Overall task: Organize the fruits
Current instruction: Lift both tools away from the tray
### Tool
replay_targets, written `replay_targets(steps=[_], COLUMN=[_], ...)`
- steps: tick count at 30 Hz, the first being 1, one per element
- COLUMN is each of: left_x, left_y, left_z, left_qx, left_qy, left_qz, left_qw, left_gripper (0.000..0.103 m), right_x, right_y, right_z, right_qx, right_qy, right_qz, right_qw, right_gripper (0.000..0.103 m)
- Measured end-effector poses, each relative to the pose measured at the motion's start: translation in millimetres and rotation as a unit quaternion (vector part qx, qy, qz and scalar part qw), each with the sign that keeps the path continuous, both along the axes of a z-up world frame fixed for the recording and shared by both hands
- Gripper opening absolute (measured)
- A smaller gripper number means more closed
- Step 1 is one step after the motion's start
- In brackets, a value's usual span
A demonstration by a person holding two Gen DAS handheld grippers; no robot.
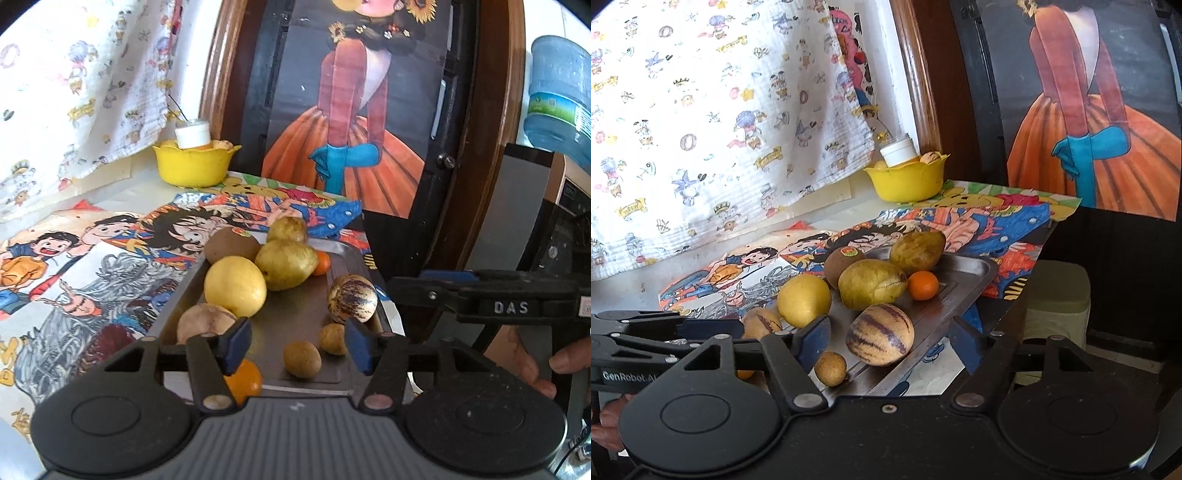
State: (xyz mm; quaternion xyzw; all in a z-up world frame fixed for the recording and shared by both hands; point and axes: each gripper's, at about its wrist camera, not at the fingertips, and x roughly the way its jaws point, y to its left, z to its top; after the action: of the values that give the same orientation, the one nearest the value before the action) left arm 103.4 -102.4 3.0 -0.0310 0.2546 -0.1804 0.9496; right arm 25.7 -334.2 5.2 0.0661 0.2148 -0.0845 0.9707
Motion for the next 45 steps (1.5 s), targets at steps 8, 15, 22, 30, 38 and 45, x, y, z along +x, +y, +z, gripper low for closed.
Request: replay_targets(steps=[8, 15, 22, 30, 38, 45], left_x=[-13, -26, -42, -64, -87, -97], left_y=[21, 42, 62, 81, 96, 100], left_z=[14, 20, 14, 7, 2, 1], left_qx=[-0.007, 0.009, 0.028, 0.03, 0.027, 0.03], left_qy=[-0.027, -0.045, -0.038, -0.042, -0.048, -0.048], left_qz=[0.043, 0.074, 0.095, 0.102, 0.113, 0.114], left_qw=[0.9987, 0.9962, 0.9943, 0.9934, 0.9921, 0.9919], left_gripper=[0.092, 0.103, 0.103, 0.103, 0.103, 0.103], right_x=[-14, -25, -35, -49, -63, -70], right_y=[17, 48, 83, 115, 137, 149], right_z=[10, 19, 22, 17, 5, 3], right_qx=[-0.02, -0.047, -0.047, -0.047, -0.043, -0.056], right_qy=[-0.017, -0.025, -0.017, -0.006, 0.006, 0.001], right_qz=[-0.011, -0.014, -0.024, -0.042, -0.055, -0.051], right_qw=[1.0, 0.998, 0.998, 0.998, 0.998, 0.997], right_gripper=[0.091, 0.1, 0.102, 0.102, 0.102, 0.102])
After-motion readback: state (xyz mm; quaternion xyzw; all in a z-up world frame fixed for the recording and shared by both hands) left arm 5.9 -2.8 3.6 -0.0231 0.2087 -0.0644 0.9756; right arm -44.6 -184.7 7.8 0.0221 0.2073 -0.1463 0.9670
